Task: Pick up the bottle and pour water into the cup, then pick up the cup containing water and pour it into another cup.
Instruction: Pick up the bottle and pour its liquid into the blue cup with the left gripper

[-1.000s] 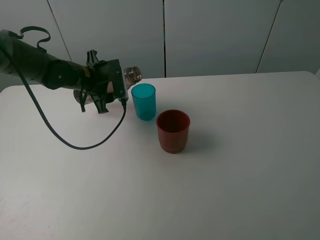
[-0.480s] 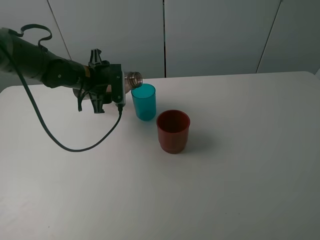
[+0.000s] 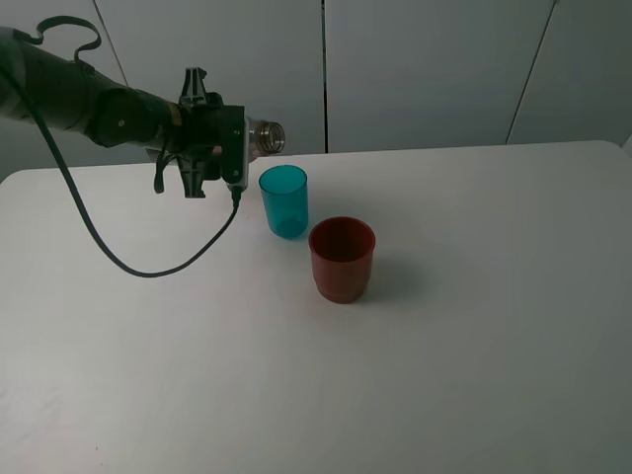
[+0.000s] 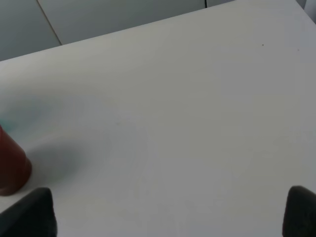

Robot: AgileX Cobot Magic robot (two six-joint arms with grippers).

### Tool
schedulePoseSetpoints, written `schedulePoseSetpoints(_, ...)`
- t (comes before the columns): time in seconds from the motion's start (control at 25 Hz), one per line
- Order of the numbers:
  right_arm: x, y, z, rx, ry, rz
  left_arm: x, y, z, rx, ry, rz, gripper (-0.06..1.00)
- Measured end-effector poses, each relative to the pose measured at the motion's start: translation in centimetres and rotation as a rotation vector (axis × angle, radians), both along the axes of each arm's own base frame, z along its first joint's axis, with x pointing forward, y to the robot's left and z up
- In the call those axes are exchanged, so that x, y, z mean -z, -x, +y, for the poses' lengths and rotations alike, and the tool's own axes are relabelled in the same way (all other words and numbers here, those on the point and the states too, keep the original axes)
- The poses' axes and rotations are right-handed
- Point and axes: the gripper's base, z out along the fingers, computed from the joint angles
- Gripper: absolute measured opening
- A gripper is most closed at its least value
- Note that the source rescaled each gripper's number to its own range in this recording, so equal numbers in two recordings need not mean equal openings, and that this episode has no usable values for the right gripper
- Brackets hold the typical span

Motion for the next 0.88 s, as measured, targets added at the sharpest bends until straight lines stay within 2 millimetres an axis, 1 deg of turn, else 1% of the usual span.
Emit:
schedulePoseSetpoints(0.2, 0.0, 0.0, 0.0, 0.0, 0.0, 0.0, 0.0, 0.0, 0.0, 0.041, -0.049, -0.019, 0.0)
schedulePoseSetpoints(0.44, 0.0, 0.0, 0.0, 0.0, 0.0, 0.0, 0.7, -0.3, -0.2, 0.064, -0.073, -0.023, 0.0)
schedulePoseSetpoints(0.52, 0.0, 0.0, 0.0, 0.0, 0.0, 0.0, 0.6, -0.6, -0.3, 0.063, -0.07, -0.03, 0.0)
schedulePoseSetpoints(0.72, 0.0, 0.0, 0.0, 0.0, 0.0, 0.0, -0.5, -1.3, -0.5, 0.065, -0.064, -0.068, 0.0)
schedulePoseSetpoints(0.88, 0.0, 0.0, 0.0, 0.0, 0.0, 0.0, -0.7, -1.4, -0.5, 0.08, -0.09, -0.073, 0.0)
